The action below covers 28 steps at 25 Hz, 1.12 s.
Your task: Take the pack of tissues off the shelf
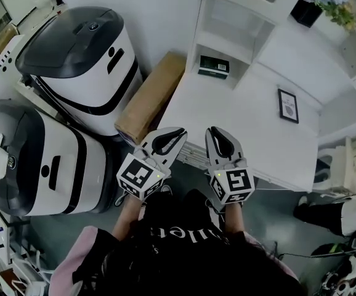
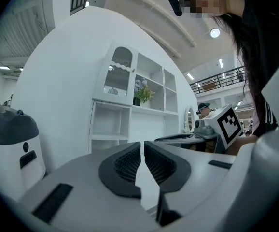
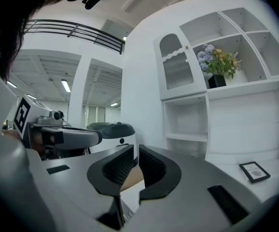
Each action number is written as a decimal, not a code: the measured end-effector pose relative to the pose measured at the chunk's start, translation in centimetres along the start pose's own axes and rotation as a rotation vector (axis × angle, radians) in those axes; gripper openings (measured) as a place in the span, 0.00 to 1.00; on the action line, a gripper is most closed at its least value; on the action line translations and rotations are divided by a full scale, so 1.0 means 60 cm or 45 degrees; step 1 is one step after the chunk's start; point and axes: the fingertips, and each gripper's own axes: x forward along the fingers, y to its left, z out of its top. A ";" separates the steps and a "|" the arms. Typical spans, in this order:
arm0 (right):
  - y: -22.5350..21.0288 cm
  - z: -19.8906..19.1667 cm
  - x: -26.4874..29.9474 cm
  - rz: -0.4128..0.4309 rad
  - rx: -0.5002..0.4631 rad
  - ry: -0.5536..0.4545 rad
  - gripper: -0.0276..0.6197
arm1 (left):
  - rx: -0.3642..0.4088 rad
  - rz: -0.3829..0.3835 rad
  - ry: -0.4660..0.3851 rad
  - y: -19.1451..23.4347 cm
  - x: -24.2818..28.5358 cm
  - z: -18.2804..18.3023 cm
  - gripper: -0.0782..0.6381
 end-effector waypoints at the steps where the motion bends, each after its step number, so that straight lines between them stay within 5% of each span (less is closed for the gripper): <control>1: -0.002 -0.002 0.002 -0.007 0.005 0.003 0.14 | 0.000 -0.011 0.006 0.002 0.004 -0.002 0.15; 13: -0.078 -0.047 0.057 -0.027 0.074 0.058 0.14 | -0.013 -0.023 0.076 0.040 0.088 -0.040 0.15; 23: -0.232 -0.098 0.175 -0.016 0.104 0.118 0.15 | -0.041 0.060 0.086 0.140 0.218 -0.089 0.15; 28: -0.322 -0.145 0.256 -0.036 0.066 0.159 0.15 | 0.028 0.056 0.201 0.188 0.301 -0.162 0.15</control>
